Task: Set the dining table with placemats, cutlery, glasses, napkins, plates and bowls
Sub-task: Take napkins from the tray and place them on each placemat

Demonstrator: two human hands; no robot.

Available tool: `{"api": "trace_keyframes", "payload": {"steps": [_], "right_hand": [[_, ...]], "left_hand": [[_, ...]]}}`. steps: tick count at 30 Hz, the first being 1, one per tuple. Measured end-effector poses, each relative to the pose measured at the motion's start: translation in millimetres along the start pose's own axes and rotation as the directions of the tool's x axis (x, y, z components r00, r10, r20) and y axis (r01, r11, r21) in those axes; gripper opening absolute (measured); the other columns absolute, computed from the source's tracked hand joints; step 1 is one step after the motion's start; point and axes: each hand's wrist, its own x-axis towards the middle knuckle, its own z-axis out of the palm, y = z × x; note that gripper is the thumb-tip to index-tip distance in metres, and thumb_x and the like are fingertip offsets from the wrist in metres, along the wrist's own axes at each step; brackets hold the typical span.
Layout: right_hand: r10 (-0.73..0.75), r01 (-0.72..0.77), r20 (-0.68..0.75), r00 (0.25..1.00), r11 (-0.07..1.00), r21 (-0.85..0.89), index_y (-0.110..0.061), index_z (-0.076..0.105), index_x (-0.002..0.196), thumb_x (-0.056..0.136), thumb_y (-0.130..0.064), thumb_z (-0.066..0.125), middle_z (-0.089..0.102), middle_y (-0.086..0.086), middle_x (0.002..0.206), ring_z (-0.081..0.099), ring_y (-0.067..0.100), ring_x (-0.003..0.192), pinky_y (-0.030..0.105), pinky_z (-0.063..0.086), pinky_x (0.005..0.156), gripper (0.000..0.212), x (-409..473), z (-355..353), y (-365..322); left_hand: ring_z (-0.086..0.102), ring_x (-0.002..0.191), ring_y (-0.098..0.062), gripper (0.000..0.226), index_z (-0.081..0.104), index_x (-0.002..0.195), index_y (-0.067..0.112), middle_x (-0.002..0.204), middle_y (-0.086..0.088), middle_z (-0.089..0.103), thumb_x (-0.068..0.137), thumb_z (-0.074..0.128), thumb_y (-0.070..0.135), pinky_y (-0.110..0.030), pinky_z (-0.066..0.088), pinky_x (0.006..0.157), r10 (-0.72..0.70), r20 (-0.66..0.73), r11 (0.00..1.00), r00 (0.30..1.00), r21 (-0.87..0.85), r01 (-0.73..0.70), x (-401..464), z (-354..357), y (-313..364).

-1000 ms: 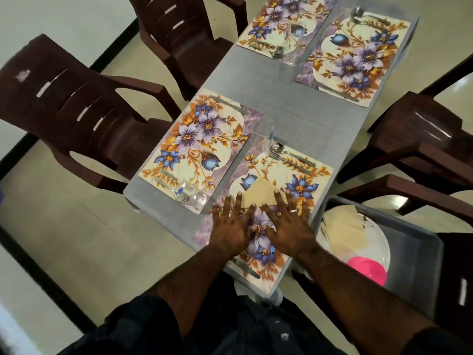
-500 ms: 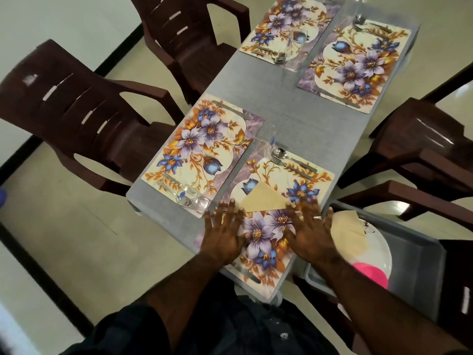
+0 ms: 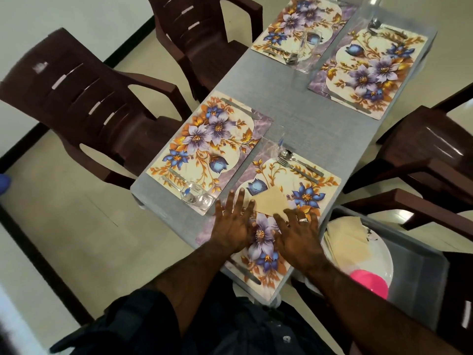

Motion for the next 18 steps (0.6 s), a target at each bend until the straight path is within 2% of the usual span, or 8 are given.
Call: {"api": "trace_keyframes", "payload": {"steps": [3,6,8,10,13,16,18], "right_hand": [[-0.025,0.025,-0.021,0.999,1.000,-0.006,-0.031,0.023,0.165,0.103,-0.065,0.019,0.016,0.016,0.173,0.016,0.040,0.158,0.070,0.003,0.120,0.071,35,-5,-4],[-0.101,0.100,-0.023,0.995,0.994,-0.041,-0.038,0.010,0.166,0.103,-0.069,0.021,-0.011,0.013,0.174,-0.011,0.038,0.160,0.074,-0.001,0.119,0.070,66,-2,-7],[-0.125,0.125,-0.021,0.992,0.992,-0.033,-0.041,0.008,0.165,0.102,-0.071,0.020,-0.015,0.011,0.173,-0.015,0.037,0.159,0.076,-0.002,0.118,0.071,77,2,-8],[-0.144,0.144,-0.014,0.989,0.989,-0.040,-0.041,0.007,0.165,0.101,-0.073,0.020,-0.013,0.012,0.174,-0.014,0.037,0.159,0.076,0.000,0.118,0.073,80,6,-6],[-0.148,0.145,-0.028,0.989,0.985,-0.092,-0.038,0.011,0.166,0.101,-0.073,0.022,-0.010,0.014,0.174,-0.010,0.039,0.160,0.075,0.002,0.119,0.074,79,10,9],[-0.049,0.047,-0.038,0.998,0.997,-0.061,-0.040,0.003,0.166,0.100,-0.075,0.021,-0.017,0.010,0.173,-0.013,0.038,0.159,0.073,-0.007,0.120,0.076,82,6,33],[0.013,-0.014,-0.031,0.999,0.999,-0.037,-0.041,-0.003,0.165,0.098,-0.076,0.019,-0.020,0.009,0.173,-0.013,0.040,0.159,0.074,-0.004,0.119,0.078,84,1,45]], "left_hand": [[-0.022,0.159,-0.038,0.077,-0.004,0.168,0.029,0.173,-0.014,-0.021,0.100,-0.001,0.066,-0.069,-0.004,0.122,-0.024,0.001,1.000,1.000,-0.006,0.024,3,-5,0],[-0.019,0.159,-0.038,0.081,0.000,0.168,0.029,0.174,-0.012,-0.018,0.098,-0.012,0.067,-0.066,-0.014,0.123,-0.044,-0.032,0.999,0.999,-0.034,0.042,3,-2,-2],[-0.025,0.158,-0.037,0.075,-0.006,0.168,0.031,0.172,-0.009,-0.025,0.101,-0.004,0.066,-0.064,-0.020,0.121,-0.056,-0.005,0.998,0.998,-0.037,0.056,3,3,-5],[-0.030,0.156,-0.036,0.075,-0.013,0.166,0.032,0.171,-0.007,-0.031,0.104,0.009,0.068,-0.065,-0.019,0.120,-0.064,0.022,0.996,0.998,-0.053,0.065,3,10,-8],[-0.022,0.159,-0.038,0.079,-0.006,0.168,0.031,0.174,-0.009,-0.022,0.104,0.017,0.070,-0.068,-0.011,0.122,-0.061,0.005,0.997,0.998,-0.043,0.062,2,17,-10],[-0.016,0.160,-0.039,0.079,-0.003,0.168,0.030,0.175,-0.011,-0.016,0.104,0.019,0.070,-0.069,-0.007,0.123,-0.056,-0.018,0.998,0.998,-0.016,0.056,1,19,-12],[-0.016,0.160,-0.039,0.079,-0.006,0.168,0.030,0.175,-0.011,-0.018,0.104,0.017,0.070,-0.069,-0.008,0.123,-0.053,-0.006,0.999,0.999,0.000,0.053,1,17,-13]]}}
